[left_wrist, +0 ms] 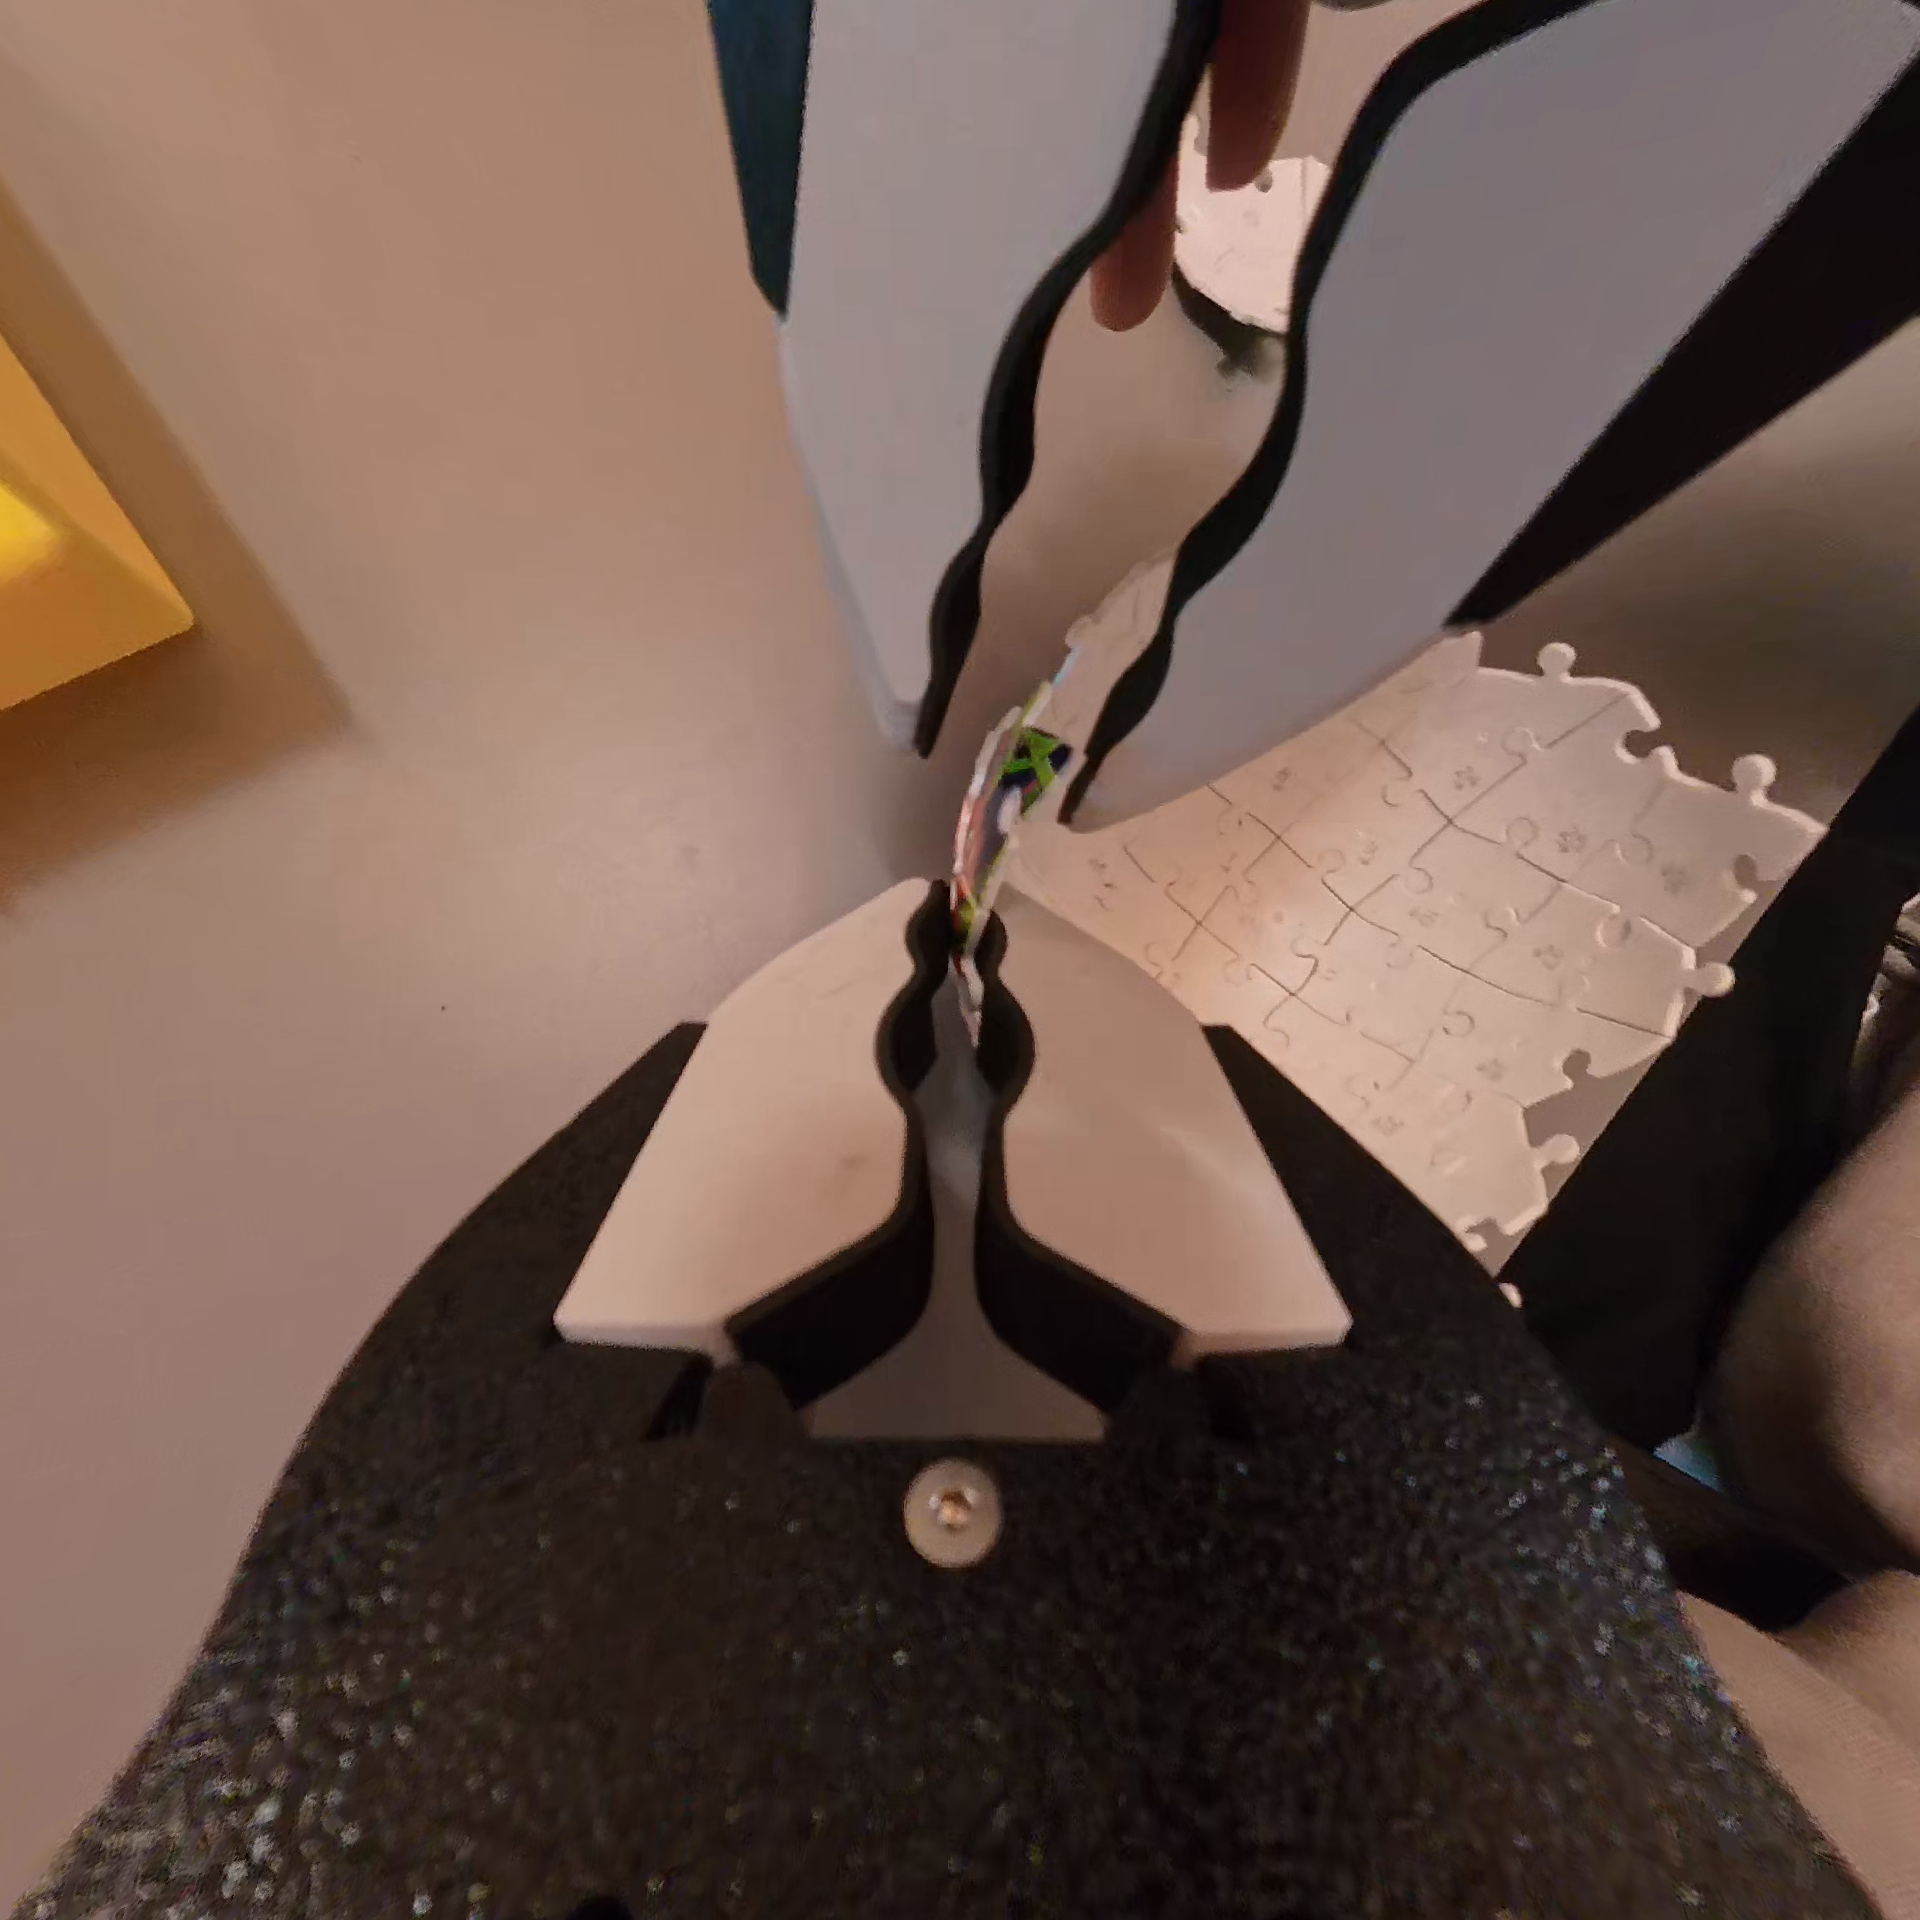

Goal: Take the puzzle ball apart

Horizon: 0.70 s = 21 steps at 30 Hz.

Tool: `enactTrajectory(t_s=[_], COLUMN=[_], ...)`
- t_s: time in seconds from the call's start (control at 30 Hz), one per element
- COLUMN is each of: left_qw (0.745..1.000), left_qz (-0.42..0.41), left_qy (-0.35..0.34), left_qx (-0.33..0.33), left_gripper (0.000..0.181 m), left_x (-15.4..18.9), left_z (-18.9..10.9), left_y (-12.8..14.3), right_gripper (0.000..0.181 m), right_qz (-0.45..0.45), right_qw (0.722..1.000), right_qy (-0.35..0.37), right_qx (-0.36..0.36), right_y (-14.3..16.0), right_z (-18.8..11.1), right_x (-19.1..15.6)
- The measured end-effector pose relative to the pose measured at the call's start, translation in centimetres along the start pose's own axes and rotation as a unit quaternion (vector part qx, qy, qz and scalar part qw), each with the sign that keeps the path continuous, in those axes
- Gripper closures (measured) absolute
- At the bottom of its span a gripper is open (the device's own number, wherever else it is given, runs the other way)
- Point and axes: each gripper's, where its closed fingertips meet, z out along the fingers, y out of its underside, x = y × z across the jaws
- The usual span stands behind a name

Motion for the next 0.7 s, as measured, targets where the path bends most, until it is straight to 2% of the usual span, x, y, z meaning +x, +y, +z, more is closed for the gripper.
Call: enactTrajectory(t_s=[0.2,0.7], left_qw=[1.0,1.0], left_qz=[-0.016,-0.024], left_qy=[-0.004,-0.002], left_qx=[0.003,0.012], left_gripper=[0.18,0.18], left_x=[-0.4,-0.66], left_z=[-0.12,-0.31], left_y=[0.08,0.07], right_gripper=[0.174,0.178], right_qz=[-0.019,-0.067], right_qw=[1.0,0.998], right_qy=[-0.009,0.002], right_qx=[-0.005,-0.005], right_y=[-0.24,-0.44], right_z=[0.51,0.82], right_x=[0.35,0.58])
